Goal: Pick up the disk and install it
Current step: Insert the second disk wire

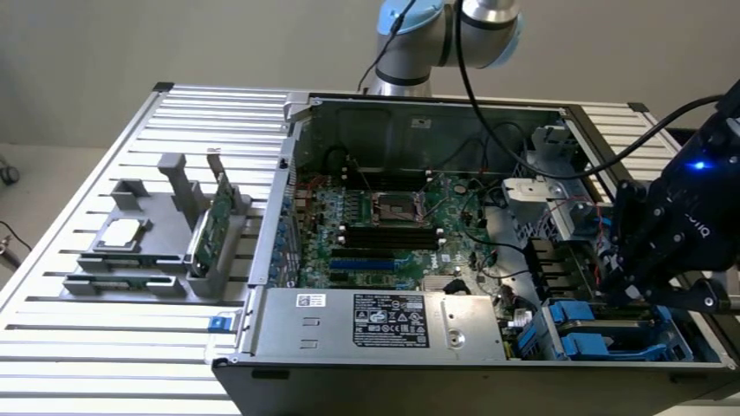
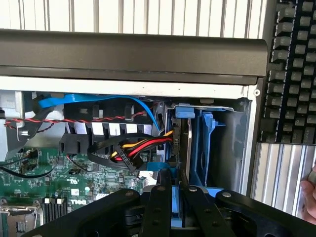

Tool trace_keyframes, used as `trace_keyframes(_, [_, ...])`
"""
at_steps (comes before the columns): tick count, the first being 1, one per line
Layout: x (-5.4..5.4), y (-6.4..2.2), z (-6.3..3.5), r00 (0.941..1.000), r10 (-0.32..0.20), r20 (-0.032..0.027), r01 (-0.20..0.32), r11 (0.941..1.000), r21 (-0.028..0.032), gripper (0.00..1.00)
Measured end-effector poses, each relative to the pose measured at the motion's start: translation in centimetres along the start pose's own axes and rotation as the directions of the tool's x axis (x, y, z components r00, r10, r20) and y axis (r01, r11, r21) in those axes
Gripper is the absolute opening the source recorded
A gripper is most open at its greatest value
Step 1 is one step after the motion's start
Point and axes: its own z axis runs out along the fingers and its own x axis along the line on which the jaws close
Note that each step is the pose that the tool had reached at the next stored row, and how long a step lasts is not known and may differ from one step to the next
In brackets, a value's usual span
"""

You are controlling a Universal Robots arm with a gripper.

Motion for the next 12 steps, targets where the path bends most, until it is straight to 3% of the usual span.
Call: trace_keyframes(12, [-0.09,0.05,0.32,1.0000,-0.002,-0.0096,0.002,1.0000,-0.0002,0.16])
